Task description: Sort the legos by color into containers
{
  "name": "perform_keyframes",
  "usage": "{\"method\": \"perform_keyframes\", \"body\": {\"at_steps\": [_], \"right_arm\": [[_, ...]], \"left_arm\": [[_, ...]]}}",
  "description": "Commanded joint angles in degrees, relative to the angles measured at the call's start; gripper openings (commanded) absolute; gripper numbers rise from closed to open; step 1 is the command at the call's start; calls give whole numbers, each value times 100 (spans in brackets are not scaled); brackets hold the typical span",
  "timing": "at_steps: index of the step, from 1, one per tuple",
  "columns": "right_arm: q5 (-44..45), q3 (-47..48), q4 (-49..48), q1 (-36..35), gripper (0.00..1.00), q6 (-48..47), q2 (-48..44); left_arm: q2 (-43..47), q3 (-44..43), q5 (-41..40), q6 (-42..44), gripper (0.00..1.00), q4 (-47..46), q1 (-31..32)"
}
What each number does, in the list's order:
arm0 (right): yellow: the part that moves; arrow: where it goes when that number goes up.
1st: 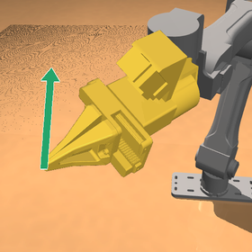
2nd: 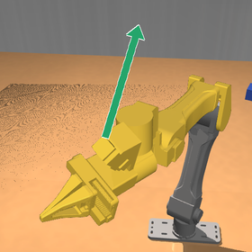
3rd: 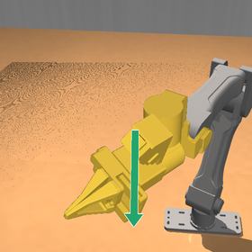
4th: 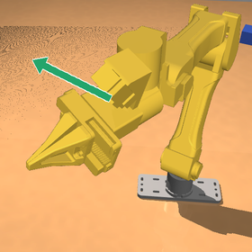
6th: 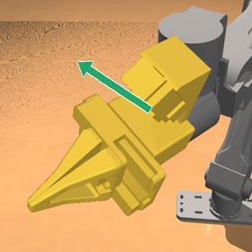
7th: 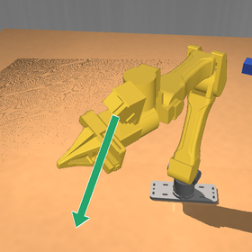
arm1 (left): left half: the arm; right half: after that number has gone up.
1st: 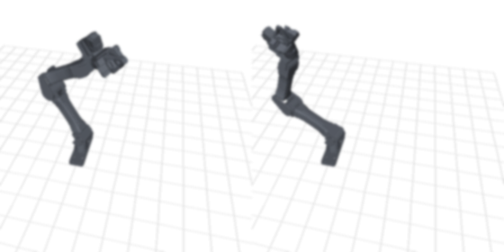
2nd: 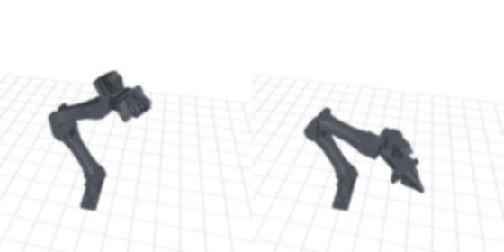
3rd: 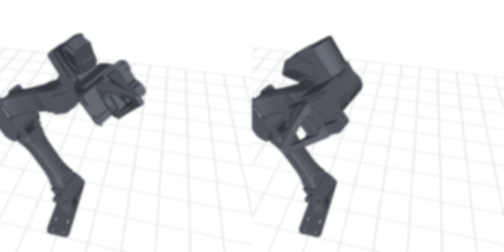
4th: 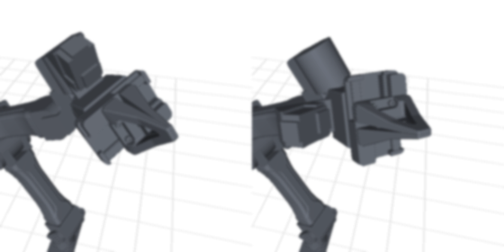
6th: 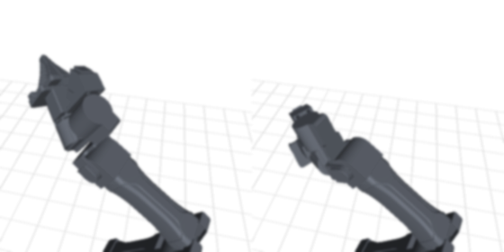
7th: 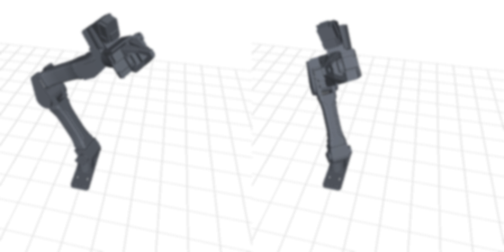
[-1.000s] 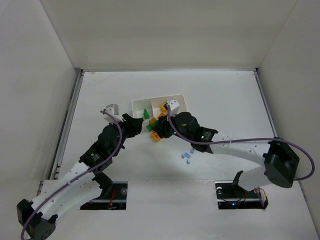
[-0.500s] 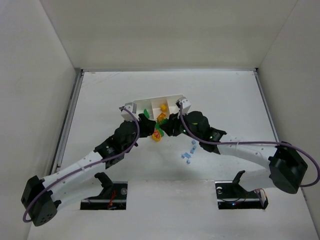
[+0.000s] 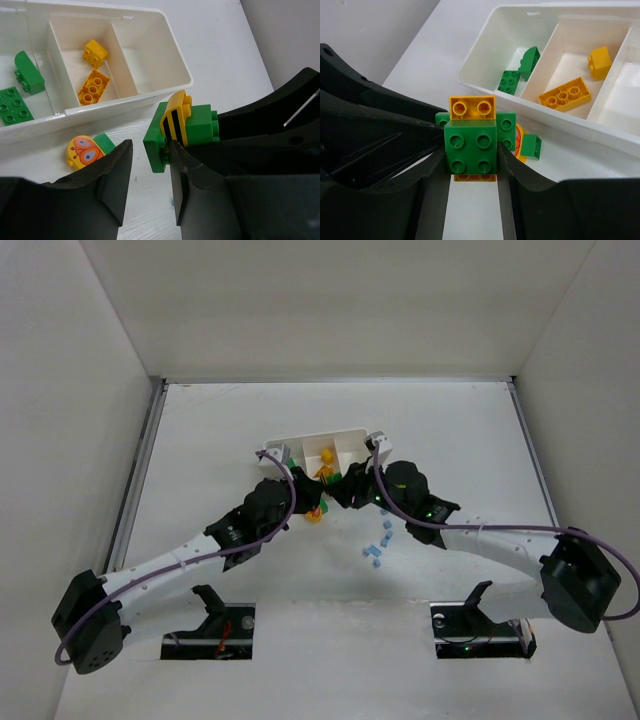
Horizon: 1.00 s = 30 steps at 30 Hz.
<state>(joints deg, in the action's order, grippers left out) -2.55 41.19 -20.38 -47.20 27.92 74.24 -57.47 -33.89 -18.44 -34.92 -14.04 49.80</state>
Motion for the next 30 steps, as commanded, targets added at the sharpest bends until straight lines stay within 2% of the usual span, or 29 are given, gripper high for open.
{"method": "perform_keyframes", "body": {"at_steps": [1,6,11,23,30], "right_arm": [[-281,-67,-625,75,27,196,-120],[-475,-172,-800,215,27,363,-155],[-685,-348,-985,461,27,530,-304],[-914,-682,-1179,910,27,732,-682],[-827,-665,-1161,875,28,680,-551]], "left_arm": [[-27,-259,42,38,30,-397,25],[8,-215,33,81,17,-520,-28],[96,-118,-37,64,10,-459,-185],[61,-65,-37,196,7,-389,-765],[-290,-232,-187,310,9,-652,-1477]]}}
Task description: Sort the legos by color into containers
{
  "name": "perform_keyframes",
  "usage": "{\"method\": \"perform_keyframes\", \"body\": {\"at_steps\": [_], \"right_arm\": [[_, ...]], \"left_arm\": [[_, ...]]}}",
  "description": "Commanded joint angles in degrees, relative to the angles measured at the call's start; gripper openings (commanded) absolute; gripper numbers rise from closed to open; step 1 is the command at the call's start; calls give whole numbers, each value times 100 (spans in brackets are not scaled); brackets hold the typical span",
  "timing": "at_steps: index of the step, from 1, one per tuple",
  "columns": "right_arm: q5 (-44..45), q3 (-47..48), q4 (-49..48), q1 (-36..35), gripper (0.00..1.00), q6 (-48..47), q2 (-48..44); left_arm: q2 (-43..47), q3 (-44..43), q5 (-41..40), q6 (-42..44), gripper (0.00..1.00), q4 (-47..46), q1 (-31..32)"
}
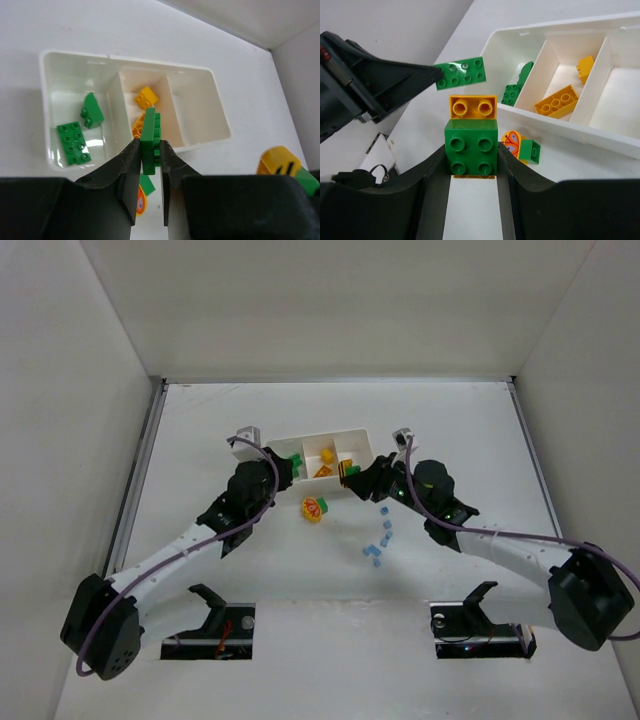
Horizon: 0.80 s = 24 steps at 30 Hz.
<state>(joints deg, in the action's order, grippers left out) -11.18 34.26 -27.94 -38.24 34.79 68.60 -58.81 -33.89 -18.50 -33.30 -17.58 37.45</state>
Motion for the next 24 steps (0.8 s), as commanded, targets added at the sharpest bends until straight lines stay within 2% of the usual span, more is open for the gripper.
{"method": "perform_keyframes", "body": {"at_steps": [1,8,14,17,24], "right_arm": [[54,45,-396,-21,28,-24,31],[72,98,-361,-91,28,-77,162],[81,186,-335,-223,28,-147,338],[98,213,-326,-267,28,-174,400],[151,300,-247,-346,28,-253,558]], "left_arm": [[-271,-258,-180,157,9,-359,-330],[-1036,-460,-119,192,14,-720,-673],[-923,-513,-154,157,42,-782,-621],[-633,-478,-110,104,44,-651,-411],[-193,-575,215,-370,46,70,582]]}}
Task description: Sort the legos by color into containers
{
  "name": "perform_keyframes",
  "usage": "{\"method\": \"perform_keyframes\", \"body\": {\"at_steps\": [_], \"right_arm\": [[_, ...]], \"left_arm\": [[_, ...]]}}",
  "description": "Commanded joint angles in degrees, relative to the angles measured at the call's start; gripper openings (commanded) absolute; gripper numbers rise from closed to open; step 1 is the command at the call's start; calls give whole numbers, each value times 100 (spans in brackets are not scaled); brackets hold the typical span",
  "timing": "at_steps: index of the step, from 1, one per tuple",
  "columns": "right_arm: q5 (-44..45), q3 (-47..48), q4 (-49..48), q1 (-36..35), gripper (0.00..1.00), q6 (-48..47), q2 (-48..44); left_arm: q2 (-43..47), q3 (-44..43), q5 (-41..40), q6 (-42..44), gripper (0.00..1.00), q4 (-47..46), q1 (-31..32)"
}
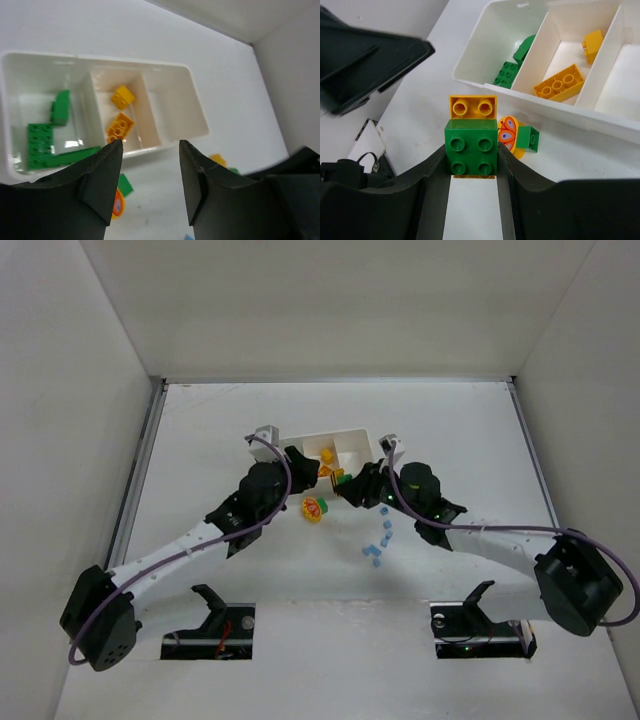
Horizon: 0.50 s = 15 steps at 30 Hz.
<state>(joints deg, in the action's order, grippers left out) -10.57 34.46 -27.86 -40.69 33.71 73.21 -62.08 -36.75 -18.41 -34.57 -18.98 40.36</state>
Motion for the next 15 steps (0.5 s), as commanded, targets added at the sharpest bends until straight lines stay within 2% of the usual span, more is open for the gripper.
{"method": "perform_keyframes", "body": {"at_steps": [1,5,15], "right_arm": [[133,316,-221,-136,28,-181,132],[388,448,-36,-338,29,-365,255],[521,518,26,-471,29,-462,334]], "left_arm": [[135,-332,241,-304,47,289,406],[-75,-525,260,-340,49,500,705],[-585,-745,479,-358,49,606,846]]}}
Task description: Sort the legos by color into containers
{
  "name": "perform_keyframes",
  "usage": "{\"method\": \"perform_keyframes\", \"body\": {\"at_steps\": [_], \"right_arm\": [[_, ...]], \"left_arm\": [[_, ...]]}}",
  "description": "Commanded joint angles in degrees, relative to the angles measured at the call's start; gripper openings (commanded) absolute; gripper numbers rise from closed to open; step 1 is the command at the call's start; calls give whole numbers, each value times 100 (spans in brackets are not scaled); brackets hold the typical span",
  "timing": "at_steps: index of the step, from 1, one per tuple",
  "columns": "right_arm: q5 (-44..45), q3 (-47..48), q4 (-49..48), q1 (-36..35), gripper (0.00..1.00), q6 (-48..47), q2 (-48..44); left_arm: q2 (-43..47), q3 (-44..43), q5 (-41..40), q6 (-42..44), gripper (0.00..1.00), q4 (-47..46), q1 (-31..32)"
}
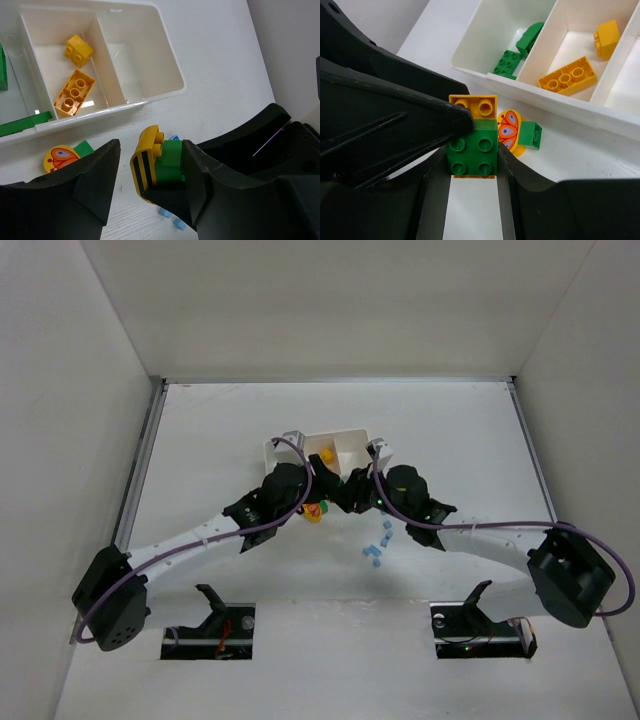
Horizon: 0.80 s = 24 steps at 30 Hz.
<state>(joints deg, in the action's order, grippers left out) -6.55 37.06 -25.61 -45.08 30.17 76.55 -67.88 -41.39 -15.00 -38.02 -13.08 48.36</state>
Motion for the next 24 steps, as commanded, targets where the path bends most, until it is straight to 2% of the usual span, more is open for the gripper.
{"method": "perform_keyframes", "body": {"at_steps": [1,8,14,18,24], "right_arm": [[118,258,-199,-31,29,-108,0],[127,258,-199,-40,29,-108,0],[136,223,-234,-40,29,-126,-70],[153,170,-313,-40,29,-126,-149],[180,144,-349,-40,29,-126,-141]], "left_arm": [[-32,-282,138,-21,49,34,46],[-182,-300,112,-39,41,-10,38],[-261,-265,94,-65,39,-37,-33],[-314,-247,85,-100,39,-45,-94],[-270,-159,33,-337,49,-107,-208]]}}
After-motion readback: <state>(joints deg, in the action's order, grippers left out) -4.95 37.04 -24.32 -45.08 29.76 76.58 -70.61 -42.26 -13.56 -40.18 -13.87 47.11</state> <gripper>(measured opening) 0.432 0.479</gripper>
